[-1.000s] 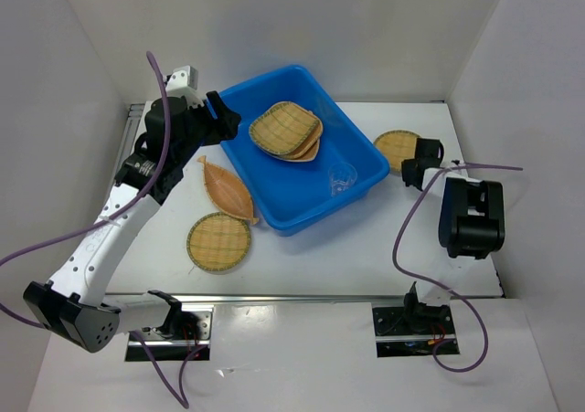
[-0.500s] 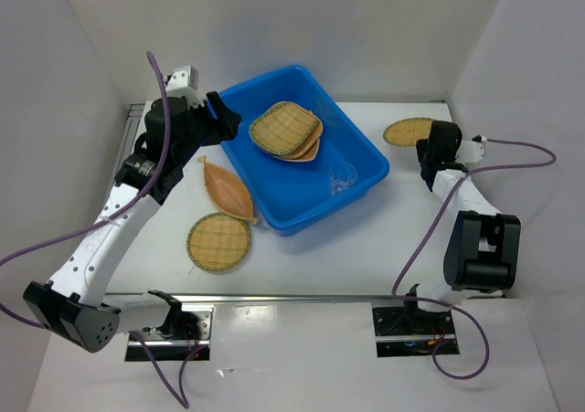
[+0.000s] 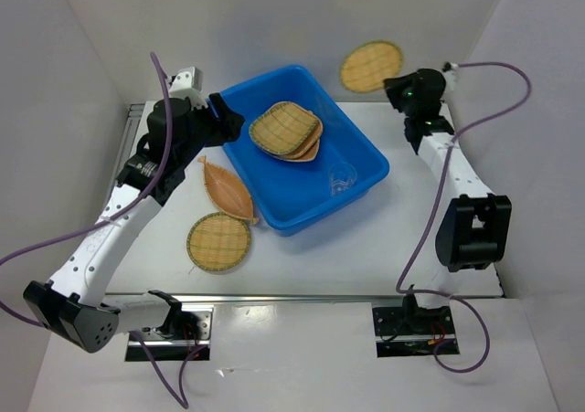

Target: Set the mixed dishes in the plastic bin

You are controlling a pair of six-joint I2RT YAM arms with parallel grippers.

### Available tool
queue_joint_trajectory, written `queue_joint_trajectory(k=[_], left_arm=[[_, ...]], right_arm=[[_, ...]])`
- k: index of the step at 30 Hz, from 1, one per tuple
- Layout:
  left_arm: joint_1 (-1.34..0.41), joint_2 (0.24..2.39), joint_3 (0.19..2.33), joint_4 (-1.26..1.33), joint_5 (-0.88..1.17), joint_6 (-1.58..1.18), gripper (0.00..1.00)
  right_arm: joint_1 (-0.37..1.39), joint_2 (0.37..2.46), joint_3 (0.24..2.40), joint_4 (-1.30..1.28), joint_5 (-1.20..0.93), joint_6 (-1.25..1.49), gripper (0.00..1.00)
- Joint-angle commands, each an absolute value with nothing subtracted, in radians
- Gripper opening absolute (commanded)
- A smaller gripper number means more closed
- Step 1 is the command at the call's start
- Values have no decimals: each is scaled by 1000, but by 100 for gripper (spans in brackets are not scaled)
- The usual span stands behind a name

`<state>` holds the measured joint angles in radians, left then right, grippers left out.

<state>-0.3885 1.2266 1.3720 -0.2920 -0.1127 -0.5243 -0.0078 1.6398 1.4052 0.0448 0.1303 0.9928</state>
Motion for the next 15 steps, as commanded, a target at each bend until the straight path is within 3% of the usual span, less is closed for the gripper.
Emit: queue_joint_trajectory(k=[1, 6, 15], left_arm=[[-391, 1200, 1348, -244, -98, -517, 64], [-391, 1189, 1310, -244, -98, -526, 70], [-391, 1170, 1290, -244, -107, -526, 71]], right_arm=[[112, 1739, 1489, 72, -87, 905, 1], [218, 1923, 1653, -15, -311, 845, 1], [336, 2150, 1904, -158, -368, 785, 1]])
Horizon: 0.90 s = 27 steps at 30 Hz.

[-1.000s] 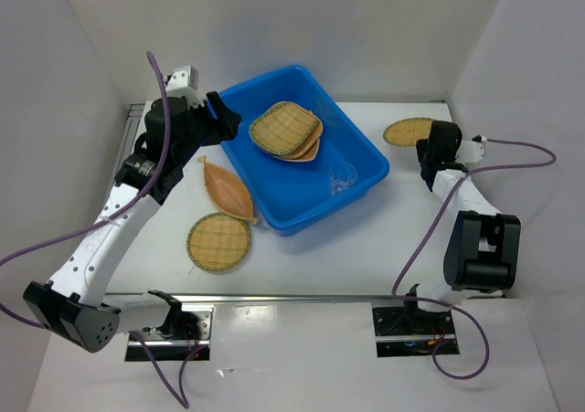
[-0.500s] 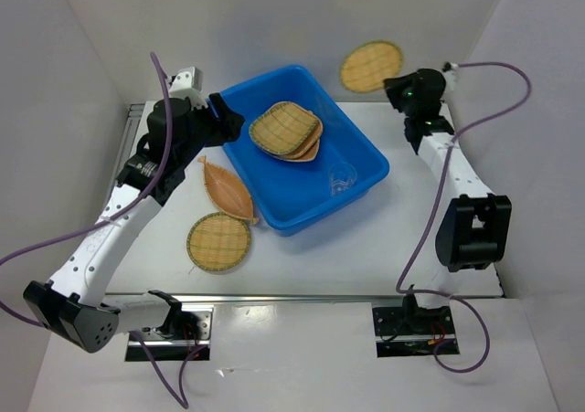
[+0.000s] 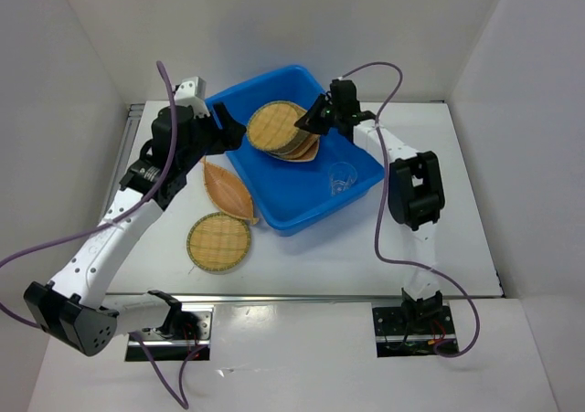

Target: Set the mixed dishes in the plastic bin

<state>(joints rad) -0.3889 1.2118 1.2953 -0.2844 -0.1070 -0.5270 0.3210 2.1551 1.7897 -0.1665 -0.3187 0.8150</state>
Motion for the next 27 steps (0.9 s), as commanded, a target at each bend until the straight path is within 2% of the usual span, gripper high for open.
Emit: queue_joint_trajectory(k=[1, 8, 16, 25, 27], left_arm=[[-391, 1170, 1290, -244, -116, -526, 71], [-391, 1161, 1272, -244, -126, -526, 71], [-391, 1152, 1262, -244, -146, -526, 71], [-391, 1152, 1253, -244, -155, -526, 72], [-391, 1152, 1253, -244, -155, -526, 72]], right_arm=[[345, 2164, 1917, -158, -368, 798, 1], [345, 2266, 2043, -245, -316, 784, 1], [334, 2287, 2013, -233, -296, 804, 1], [316, 2296, 1959, -264, -166, 804, 1], [316, 2296, 1959, -264, -156, 813, 5]])
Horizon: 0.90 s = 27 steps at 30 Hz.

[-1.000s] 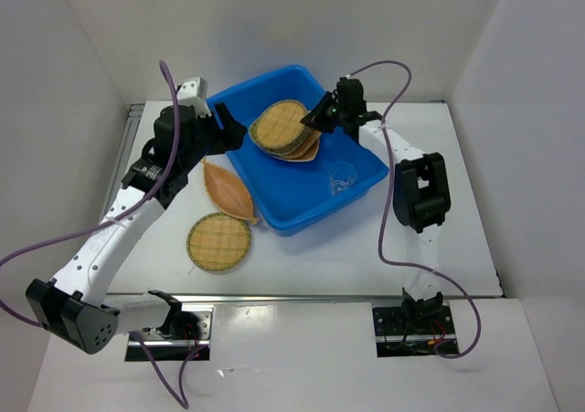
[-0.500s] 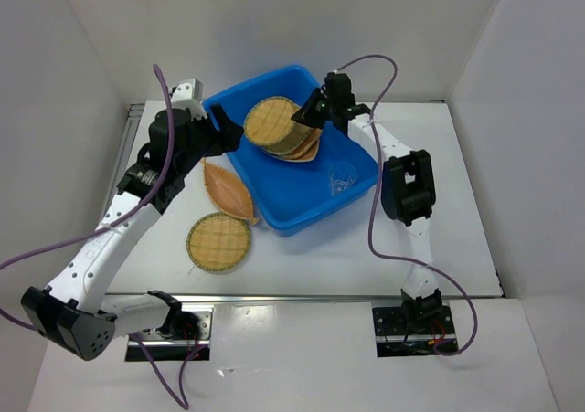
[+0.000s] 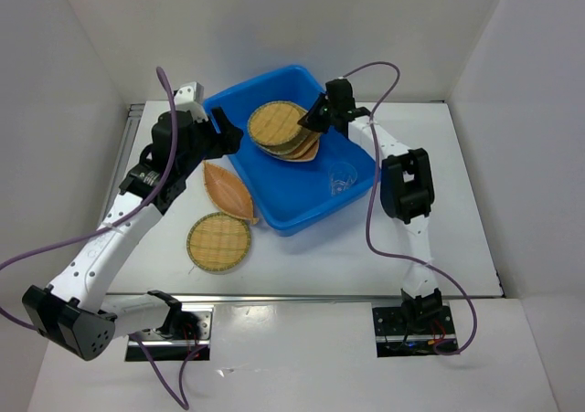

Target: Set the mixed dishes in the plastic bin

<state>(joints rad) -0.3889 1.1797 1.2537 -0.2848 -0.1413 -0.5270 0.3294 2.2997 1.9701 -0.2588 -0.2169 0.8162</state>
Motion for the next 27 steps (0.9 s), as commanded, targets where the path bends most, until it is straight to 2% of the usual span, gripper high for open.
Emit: queue_joint_trajectory(k=[1, 3, 4, 11, 15, 23, 25, 27], left_arm=[[-391, 1152, 1253, -244, -155, -526, 72], [-391, 1152, 1244, -244, -155, -526, 72], [-391, 1152, 1244, -244, -155, -526, 72], [-391, 1152, 1235, -244, -155, -526, 72], [-391, 1152, 1235, -244, -182, -508, 72], [-391, 1172, 1213, -394, -436, -462, 76], [-382, 1192, 1198, -458, -445, -483, 76], [-361, 1233, 1171, -541, -367, -524, 76]], right_arm=[[316, 2296, 1959, -264, -144, 813, 12], [316, 2296, 1950, -276, -134, 813, 17], [316, 2309, 1950, -276, -133, 813, 25], [316, 2318, 1950, -310, -112, 813, 42], [316, 2272, 1959, -347, -39, 804, 43], [316, 1961, 1755, -397, 392, 709, 49], [316, 1864, 1706, -408, 420, 680, 49], [316, 1801, 1674, -408, 420, 658, 51]])
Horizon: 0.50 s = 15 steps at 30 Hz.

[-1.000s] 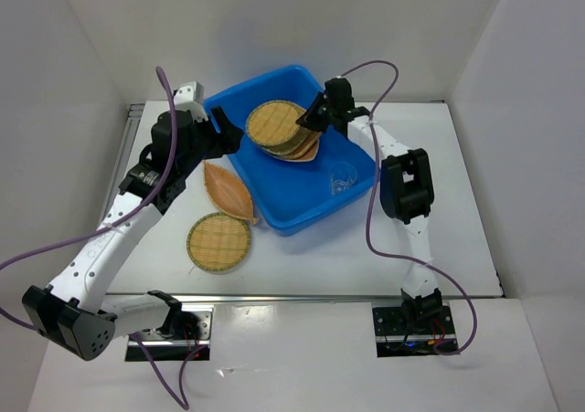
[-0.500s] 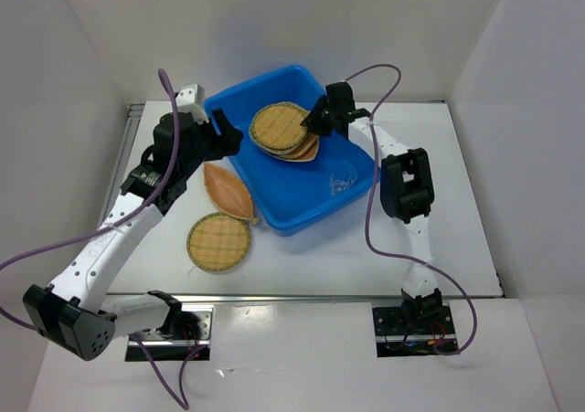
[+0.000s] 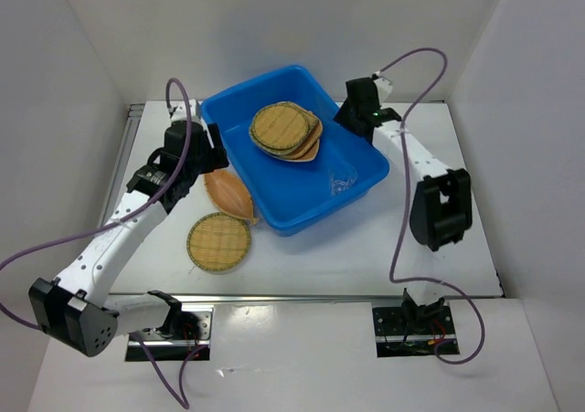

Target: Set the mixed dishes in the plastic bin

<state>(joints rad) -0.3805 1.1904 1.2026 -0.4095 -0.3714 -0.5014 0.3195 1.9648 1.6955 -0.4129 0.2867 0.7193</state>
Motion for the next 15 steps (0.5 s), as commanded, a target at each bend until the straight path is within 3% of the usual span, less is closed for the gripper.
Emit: queue_joint_trajectory(k=[1, 5, 11, 15], left_arm=[[-347, 1250, 1170, -569, -330, -537, 76], [-288, 1240, 1071, -626, -261, -566, 76], [-213, 1158, 939, -692, -71, -685, 77], [-199, 1097, 861, -710, -81, -790, 76]], right_arm=[[316, 1769, 1630, -408, 420, 649, 52], [316, 1564, 1500, -376, 402, 649, 54], [296, 1451, 1451, -406, 379, 629, 55], [296, 1367, 1390, -407, 379, 629, 55]])
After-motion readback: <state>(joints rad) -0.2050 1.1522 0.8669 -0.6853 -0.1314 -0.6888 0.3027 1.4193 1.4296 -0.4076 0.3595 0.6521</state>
